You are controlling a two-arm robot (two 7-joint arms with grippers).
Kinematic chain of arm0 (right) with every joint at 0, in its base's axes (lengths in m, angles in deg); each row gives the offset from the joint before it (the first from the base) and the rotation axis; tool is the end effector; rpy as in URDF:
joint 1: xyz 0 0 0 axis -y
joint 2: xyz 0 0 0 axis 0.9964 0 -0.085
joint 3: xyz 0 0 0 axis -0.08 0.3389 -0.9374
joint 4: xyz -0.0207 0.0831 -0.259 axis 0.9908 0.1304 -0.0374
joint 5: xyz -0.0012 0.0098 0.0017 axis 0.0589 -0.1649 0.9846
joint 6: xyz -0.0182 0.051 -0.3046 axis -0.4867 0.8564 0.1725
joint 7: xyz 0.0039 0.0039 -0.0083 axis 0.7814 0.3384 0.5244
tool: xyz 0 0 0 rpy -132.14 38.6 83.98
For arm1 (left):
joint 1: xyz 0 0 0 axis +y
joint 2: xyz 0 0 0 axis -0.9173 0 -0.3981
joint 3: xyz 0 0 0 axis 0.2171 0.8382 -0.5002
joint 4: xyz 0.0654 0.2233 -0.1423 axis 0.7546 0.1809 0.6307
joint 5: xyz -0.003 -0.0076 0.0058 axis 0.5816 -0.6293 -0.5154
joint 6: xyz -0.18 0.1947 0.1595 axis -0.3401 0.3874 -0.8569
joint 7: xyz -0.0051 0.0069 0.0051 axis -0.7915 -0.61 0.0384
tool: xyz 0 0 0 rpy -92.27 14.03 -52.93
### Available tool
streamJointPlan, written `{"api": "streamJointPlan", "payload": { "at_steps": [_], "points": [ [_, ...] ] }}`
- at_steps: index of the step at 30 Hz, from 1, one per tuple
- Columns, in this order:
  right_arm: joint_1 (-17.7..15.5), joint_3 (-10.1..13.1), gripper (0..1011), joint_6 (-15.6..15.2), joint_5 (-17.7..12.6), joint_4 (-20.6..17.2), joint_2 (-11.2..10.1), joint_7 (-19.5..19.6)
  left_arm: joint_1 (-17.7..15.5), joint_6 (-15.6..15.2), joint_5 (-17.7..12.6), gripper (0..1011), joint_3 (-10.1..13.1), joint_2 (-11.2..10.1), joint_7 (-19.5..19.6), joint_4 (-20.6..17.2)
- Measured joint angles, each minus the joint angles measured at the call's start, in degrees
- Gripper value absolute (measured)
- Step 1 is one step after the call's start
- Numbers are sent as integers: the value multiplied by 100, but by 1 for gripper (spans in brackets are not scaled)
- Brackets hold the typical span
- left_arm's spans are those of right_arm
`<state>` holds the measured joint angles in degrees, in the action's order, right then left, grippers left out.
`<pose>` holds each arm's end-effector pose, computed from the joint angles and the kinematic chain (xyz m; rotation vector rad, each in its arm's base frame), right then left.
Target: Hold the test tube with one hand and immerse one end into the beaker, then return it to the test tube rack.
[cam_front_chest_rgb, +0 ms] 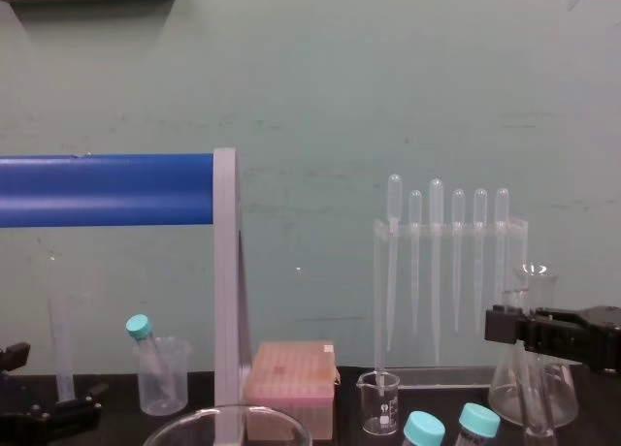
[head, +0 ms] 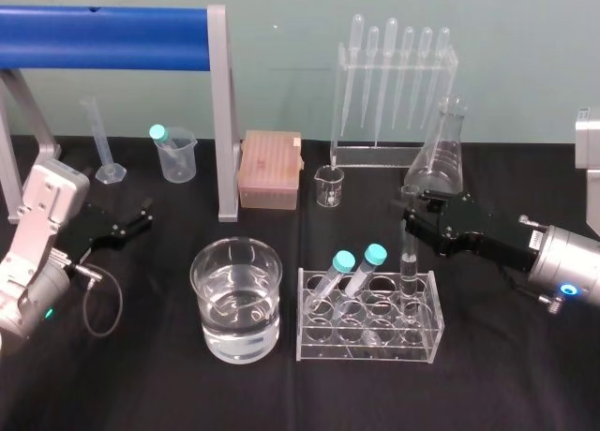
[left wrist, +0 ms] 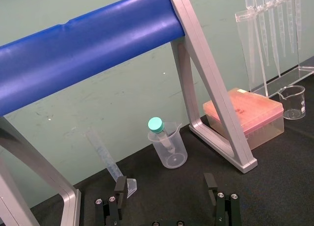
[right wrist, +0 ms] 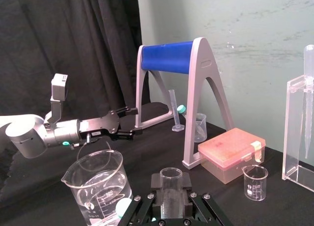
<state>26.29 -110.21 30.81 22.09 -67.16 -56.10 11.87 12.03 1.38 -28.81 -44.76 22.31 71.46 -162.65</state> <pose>0.3983 -0.0861 -0.2437 0.0213 0.1207 -0.5071 0.3558 0.0726 -0.2884 0.3045 -0.2849 1.2480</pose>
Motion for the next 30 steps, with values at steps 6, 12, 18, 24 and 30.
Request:
{"api": "streamJointPlan", "payload": {
  "at_steps": [6, 12, 18, 24, 30],
  "points": [
    [-3, 3, 409, 2, -3, -3, -2, 2, 0, 0, 0, 1000, 0, 0, 0, 0],
    [-4, 7, 596, 5, -4, -6, -2, 3, 0, 0, 0, 1000, 0, 0, 0, 0],
    [-4, 8, 791, 8, -4, -6, -2, 5, 0, 0, 0, 1000, 0, 0, 0, 0],
    [-5, 8, 947, 8, -4, -6, -2, 5, 0, 0, 0, 1000, 0, 0, 0, 0],
    [-4, 8, 1000, 8, -4, -6, -2, 7, 0, 0, 0, 1000, 0, 0, 0, 0]
  ]
}}
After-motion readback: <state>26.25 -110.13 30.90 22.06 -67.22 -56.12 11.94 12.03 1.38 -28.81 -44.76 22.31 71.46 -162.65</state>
